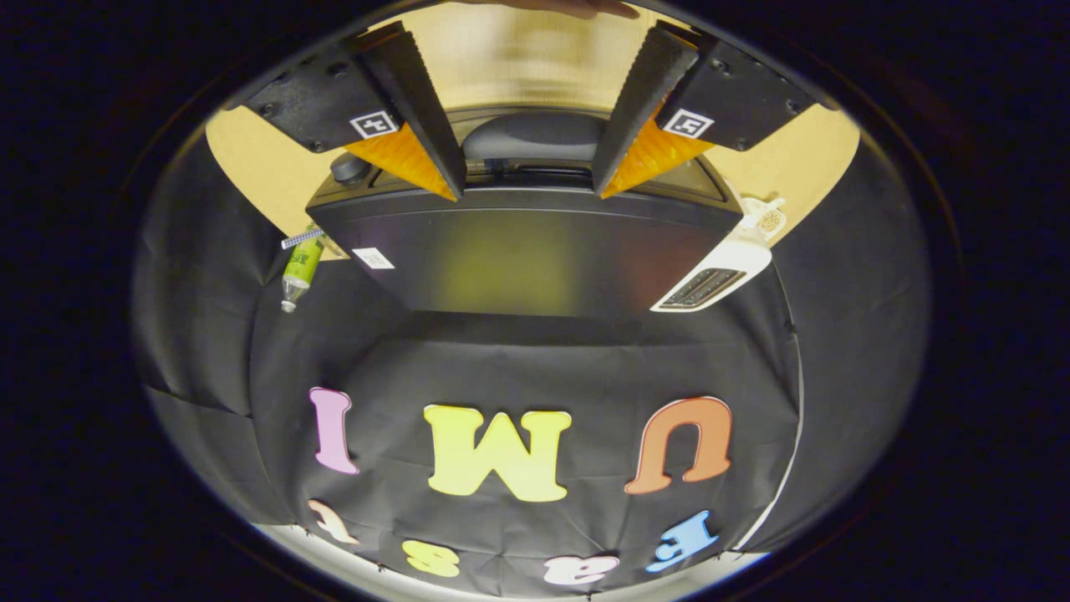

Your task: Open the toaster oven, put the food inside, and close the toaster oven door.

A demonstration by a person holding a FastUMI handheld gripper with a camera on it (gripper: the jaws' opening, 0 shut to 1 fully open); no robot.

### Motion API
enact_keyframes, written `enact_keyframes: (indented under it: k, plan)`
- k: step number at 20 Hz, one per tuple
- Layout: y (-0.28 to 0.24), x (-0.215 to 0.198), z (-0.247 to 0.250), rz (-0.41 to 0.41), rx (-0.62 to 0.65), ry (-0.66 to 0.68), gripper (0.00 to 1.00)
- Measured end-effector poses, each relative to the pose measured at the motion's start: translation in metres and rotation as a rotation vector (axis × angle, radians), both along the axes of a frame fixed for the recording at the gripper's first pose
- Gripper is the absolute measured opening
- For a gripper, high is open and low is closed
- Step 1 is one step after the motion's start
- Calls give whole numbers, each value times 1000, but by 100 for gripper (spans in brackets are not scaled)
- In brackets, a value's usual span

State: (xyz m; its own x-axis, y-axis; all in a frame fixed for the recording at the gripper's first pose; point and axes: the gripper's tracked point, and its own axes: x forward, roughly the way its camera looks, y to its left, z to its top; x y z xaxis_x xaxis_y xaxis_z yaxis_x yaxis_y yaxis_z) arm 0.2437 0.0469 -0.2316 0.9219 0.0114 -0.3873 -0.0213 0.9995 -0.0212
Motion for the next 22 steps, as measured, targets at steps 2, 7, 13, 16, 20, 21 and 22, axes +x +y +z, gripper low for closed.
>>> enact_keyframes:
  k: [2,7,13,16,20,21,22]
  plan:
    - [0,-7,-1,-8,18,-5,100]
    - [-1,-45,-15,15,-1,-10,100]
    - [-4,-84,-43,15,14,-2,100]
    - [-6,-101,-62,12,12,1,100]
    - [-6,-117,-84,24,-15,-26,100]
    - [-7,-120,-89,21,-12,-35,100]
    - [-7,-123,-97,22,-16,-32,100]
